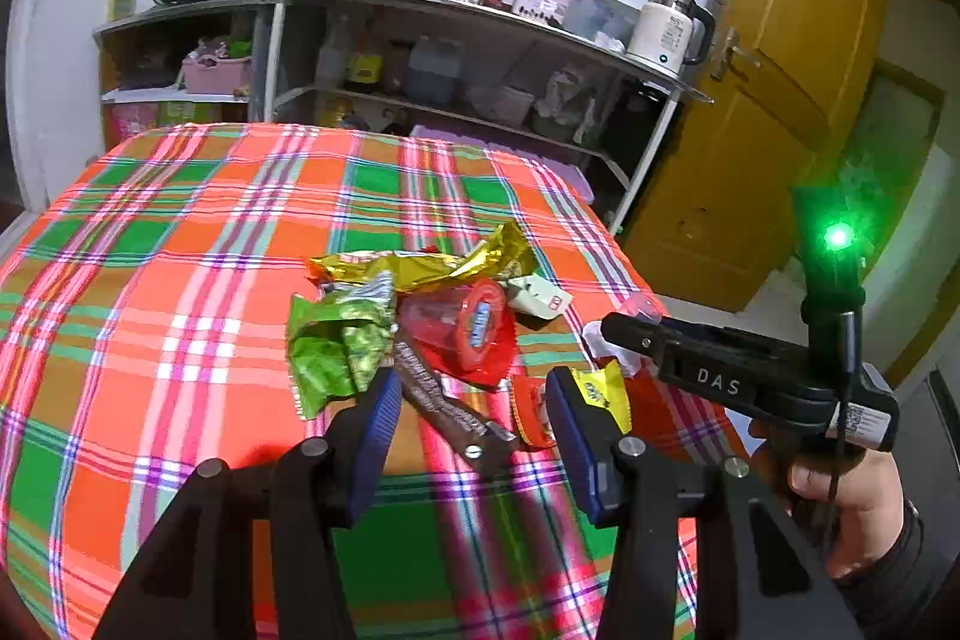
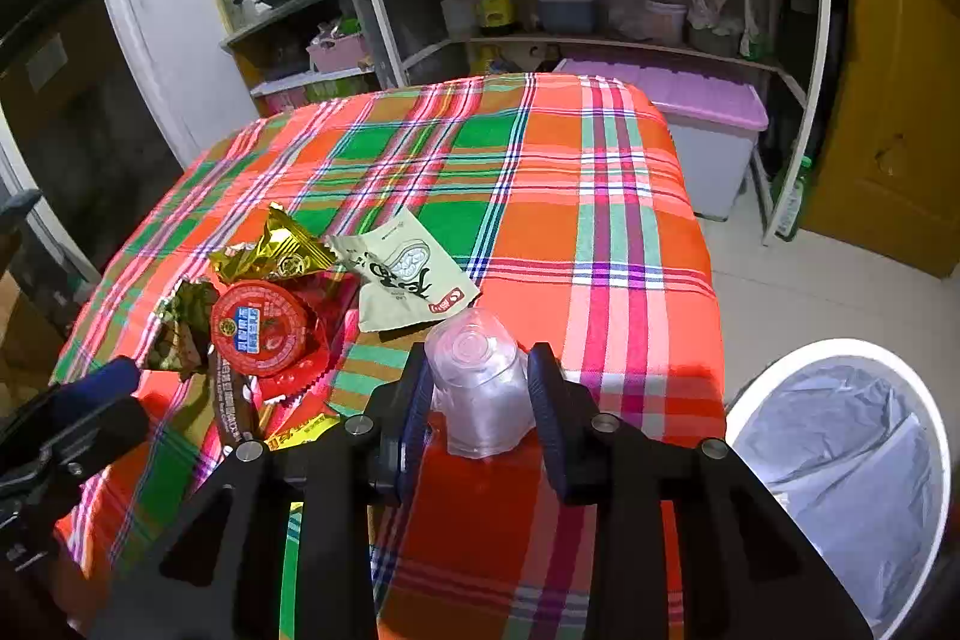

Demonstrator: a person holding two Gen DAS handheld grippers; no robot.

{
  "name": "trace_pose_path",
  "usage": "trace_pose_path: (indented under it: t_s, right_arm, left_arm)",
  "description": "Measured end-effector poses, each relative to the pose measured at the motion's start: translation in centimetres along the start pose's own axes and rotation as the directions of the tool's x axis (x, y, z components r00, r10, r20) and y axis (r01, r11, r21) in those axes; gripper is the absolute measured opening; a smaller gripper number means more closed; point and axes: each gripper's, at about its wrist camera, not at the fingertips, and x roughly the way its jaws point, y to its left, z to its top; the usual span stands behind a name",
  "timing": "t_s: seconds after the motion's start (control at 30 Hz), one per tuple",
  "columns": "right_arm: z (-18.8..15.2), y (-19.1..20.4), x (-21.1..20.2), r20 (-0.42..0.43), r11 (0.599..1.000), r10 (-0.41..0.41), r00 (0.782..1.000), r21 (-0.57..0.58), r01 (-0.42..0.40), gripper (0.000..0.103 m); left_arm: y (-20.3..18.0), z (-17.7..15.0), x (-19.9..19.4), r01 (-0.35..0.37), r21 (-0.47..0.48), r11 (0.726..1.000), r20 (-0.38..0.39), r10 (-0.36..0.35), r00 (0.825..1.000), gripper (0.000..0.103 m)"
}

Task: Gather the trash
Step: 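Grasp the yellow snack wrapper with the left tool while the right tool carries the cup to the bin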

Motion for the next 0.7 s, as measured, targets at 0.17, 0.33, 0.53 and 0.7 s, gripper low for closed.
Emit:
trace_pose_path:
  t_s: [0.17, 0.33, 0.53, 0.7]
  right_arm:
    - [-0.4, -0.7, -1.1, 0.018, 1.000, 0.013, 1.000, 0.021, -0.014, 0.033]
    - [-1.2, -1.5, -2.7, 0.032, 0.999, 0.020, 0.999, 0.039, -0.021, 0.033]
    - [-2.0, -2.4, -3.8, 0.038, 0.998, 0.022, 0.999, 0.056, -0.024, 0.033]
    - [-2.5, -3.3, -4.3, 0.038, 0.997, 0.015, 0.999, 0.074, -0.017, 0.033]
  left_arm:
    - [-1.5, 0.2, 1.5, 0.035, 0.032, 0.999, -0.033, -0.034, 0.999, 0.054]
    - [-3.4, 0.1, 3.2, 0.058, 0.078, 0.995, -0.070, -0.053, 0.996, 0.056]
    - [-5.2, -0.4, 5.4, 0.055, 0.135, 0.989, -0.126, -0.038, 0.991, 0.056]
    - [-6.1, -1.0, 6.9, 0.015, 0.180, 0.983, -0.169, 0.016, 0.985, 0.056]
